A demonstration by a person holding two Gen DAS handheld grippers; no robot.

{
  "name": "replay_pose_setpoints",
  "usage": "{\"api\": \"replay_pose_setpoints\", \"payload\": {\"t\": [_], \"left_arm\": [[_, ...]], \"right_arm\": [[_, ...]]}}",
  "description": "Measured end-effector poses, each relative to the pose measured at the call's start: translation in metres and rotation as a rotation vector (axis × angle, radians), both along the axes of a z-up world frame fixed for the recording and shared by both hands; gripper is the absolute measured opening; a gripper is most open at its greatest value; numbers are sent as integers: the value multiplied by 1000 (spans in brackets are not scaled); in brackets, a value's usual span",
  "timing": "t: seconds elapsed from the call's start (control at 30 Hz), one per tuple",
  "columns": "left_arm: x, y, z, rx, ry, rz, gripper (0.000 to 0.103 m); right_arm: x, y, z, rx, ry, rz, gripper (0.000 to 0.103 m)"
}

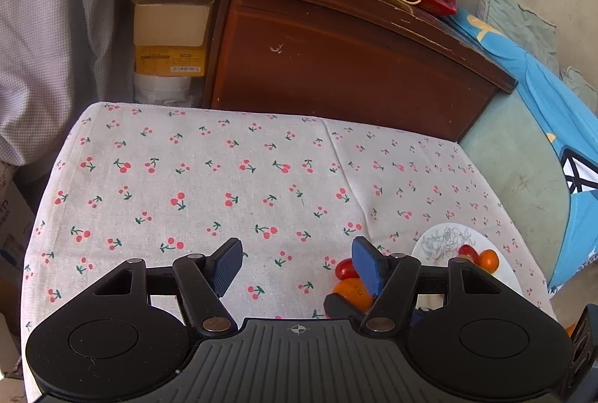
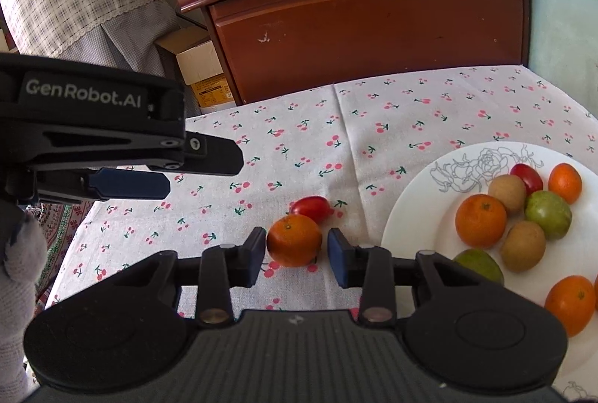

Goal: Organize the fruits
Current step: 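Move both tools back to the last tangerine and red tomato and grasp the tangerine with the right tool, then grasp the red cherry tomato with the left tool while the right tool lifts the tangerine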

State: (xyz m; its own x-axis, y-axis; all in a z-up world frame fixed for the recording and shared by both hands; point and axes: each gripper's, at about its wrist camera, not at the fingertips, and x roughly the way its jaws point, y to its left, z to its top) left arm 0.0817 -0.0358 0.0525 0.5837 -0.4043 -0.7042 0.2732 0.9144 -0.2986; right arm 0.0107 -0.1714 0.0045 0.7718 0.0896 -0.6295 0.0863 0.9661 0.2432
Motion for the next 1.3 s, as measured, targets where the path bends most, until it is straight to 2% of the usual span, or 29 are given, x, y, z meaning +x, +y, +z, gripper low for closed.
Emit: {"api": "replay_pose_setpoints", "payload": {"t": [0.27, 0.47, 0.73, 0.97, 1.17, 1.3], "left_arm": [[-4, -12, -11, 35, -20, -57, 63], [-11, -29, -22, 54, -7, -126, 58], [-21, -51, -33, 99, -33, -202, 44], [-19, -62, -41, 113, -48, -207, 34], [-19, -68, -43, 117, -66, -214, 22], [-21, -66, -44, 114, -78, -209, 21]], "right_arm": [[-27, -8, 2, 8, 25, 2, 32], [-51, -17, 5, 24, 40, 4, 32], [-66, -22, 4, 37, 47, 8, 32], [-70, -24, 5, 49, 46, 6, 32], [-73, -25, 5, 56, 46, 6, 32], [-74, -26, 6, 63, 45, 6, 32]]}}
